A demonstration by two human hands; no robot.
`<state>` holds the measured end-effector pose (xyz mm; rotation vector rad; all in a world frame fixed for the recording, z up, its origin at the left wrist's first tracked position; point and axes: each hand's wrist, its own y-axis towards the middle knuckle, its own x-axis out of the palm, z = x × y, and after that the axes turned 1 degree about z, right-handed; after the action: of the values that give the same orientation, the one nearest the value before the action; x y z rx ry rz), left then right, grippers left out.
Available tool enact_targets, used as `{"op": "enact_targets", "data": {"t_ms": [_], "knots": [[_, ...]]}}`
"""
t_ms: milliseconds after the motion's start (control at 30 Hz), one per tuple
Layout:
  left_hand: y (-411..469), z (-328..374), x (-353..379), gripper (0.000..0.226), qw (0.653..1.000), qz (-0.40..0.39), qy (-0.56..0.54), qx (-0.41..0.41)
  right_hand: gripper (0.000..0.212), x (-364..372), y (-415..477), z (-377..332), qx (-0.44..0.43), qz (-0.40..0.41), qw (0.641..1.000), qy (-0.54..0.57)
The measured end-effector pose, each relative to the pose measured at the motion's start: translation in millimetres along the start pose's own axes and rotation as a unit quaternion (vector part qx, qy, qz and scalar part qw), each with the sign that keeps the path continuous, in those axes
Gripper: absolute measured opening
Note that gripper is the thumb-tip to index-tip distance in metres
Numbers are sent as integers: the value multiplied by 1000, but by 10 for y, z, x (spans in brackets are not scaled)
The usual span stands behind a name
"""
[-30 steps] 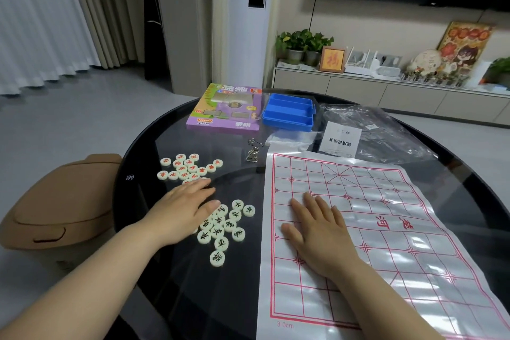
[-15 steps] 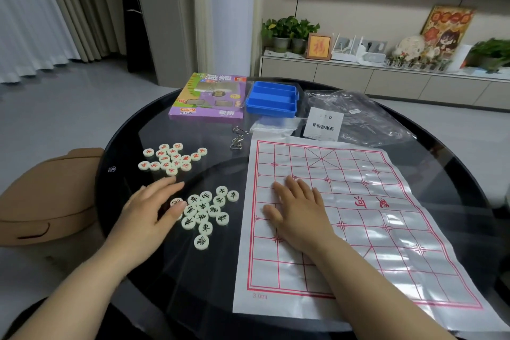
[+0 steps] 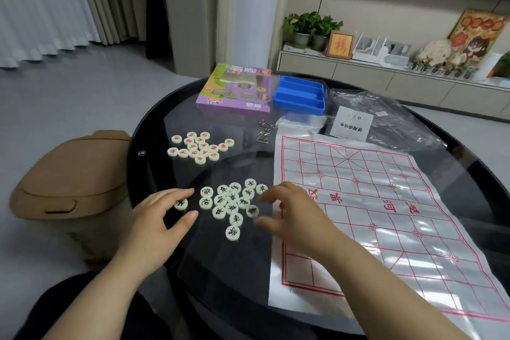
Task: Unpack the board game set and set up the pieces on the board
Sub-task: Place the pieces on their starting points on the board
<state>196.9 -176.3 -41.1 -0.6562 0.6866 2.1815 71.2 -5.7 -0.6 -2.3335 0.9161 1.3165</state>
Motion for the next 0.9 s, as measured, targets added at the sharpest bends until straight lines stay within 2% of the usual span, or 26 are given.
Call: {"op": "enact_targets", "data": {"t_ms": [133, 267, 333, 500, 667, 900], "knots": [[39, -54, -32, 51, 1000, -4, -2, 10, 39, 130, 52, -7, 20, 8, 1000, 12], [69, -120, -30, 33, 1000, -11, -8, 2, 38, 187, 76, 2, 26, 11, 999, 18], [73, -136, -26, 32, 1000, -18, -10, 9, 38, 188, 98, 0, 25, 4, 999, 24], [84, -136, -27, 50, 999, -31, 6, 37, 32, 149, 184, 15, 5, 9, 1000, 25], [97, -194, -10, 57, 998, -27, 20, 47, 26, 124, 276, -47, -33, 6, 999, 17], [102, -225, -15, 57, 998, -28, 18, 52, 29, 78, 491, -163, -79, -68, 992, -65]]}}
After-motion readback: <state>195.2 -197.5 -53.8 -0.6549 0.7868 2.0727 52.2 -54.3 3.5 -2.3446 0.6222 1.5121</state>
